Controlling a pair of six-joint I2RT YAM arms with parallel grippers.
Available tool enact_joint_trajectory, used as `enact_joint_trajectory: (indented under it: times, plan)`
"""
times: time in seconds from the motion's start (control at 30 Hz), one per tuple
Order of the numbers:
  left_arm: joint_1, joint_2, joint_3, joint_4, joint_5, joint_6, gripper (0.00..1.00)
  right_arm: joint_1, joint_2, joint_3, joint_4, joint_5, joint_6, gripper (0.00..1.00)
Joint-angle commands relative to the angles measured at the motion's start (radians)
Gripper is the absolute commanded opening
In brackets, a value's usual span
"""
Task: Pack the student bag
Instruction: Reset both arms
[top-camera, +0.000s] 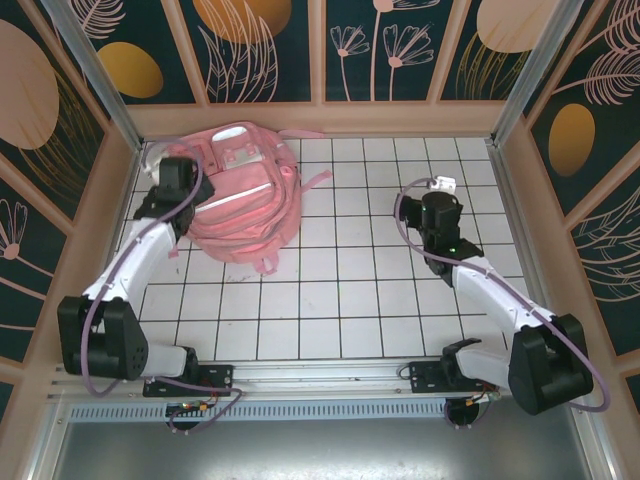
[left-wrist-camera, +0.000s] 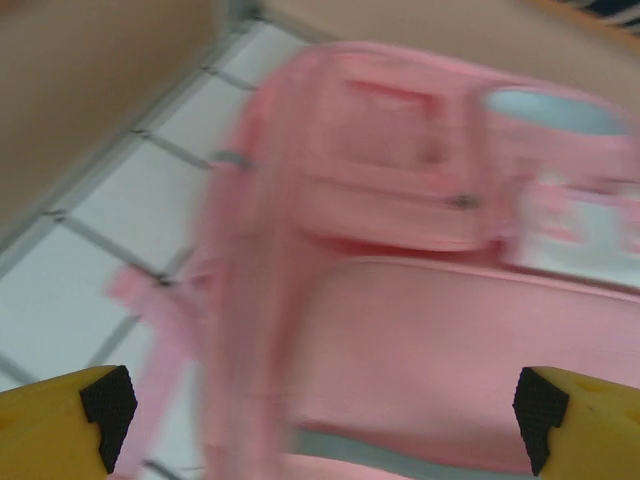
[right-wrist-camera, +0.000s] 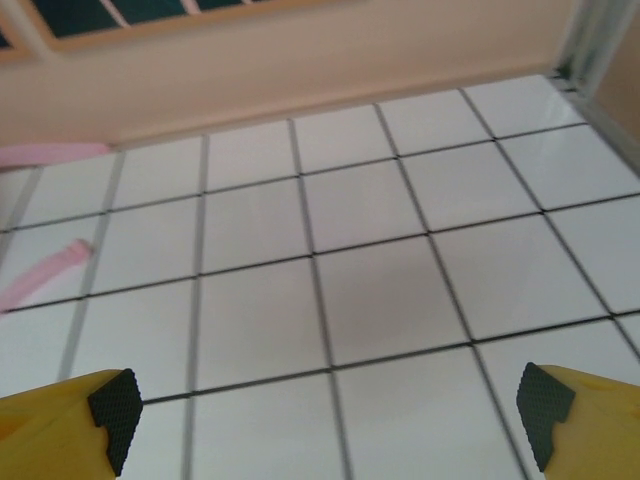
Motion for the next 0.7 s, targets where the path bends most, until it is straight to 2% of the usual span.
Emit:
enact_joint_trajectory:
  times: [0.0,0.1,0.23,0.33,0.43,0.5,0.53,0.67]
  plan:
    - [0.021,-0.056,-0.197,0.392,-0.254,0.162,0.98,-0.067,0.003,-0.058,0.130,0.082,-0.069,0.99]
    - [0.065,0.000,-0.266,0.500,-0.282,0.217,0.98,-0.136,0.046,-0.100,0.224,0.090,-0.074,0.99]
    - [0.084,0.058,-0.358,0.681,-0.224,0.261,0.99,-0.193,0.129,-0.151,0.411,0.079,-0.114,0.99]
    - [0.083,0.080,-0.446,0.889,-0.140,0.304,0.99,-0.228,0.203,-0.170,0.536,0.050,-0.145,0.99]
    - [0.090,0.109,-0.522,1.034,-0.070,0.292,0.98,-0.259,0.262,-0.177,0.627,-0.016,-0.160,0.99]
    - [0.090,0.126,-0.593,1.167,-0.020,0.311,0.99,-0.298,0.288,-0.162,0.614,-0.150,-0.144,0.99]
    - [0.089,0.125,-0.613,1.207,-0.007,0.320,0.99,-0.304,0.298,-0.168,0.625,-0.178,-0.148,0.99]
    - [0.090,0.094,-0.697,1.334,0.102,0.361,0.99,-0.307,0.335,-0.333,0.921,-0.221,-0.162,0.99]
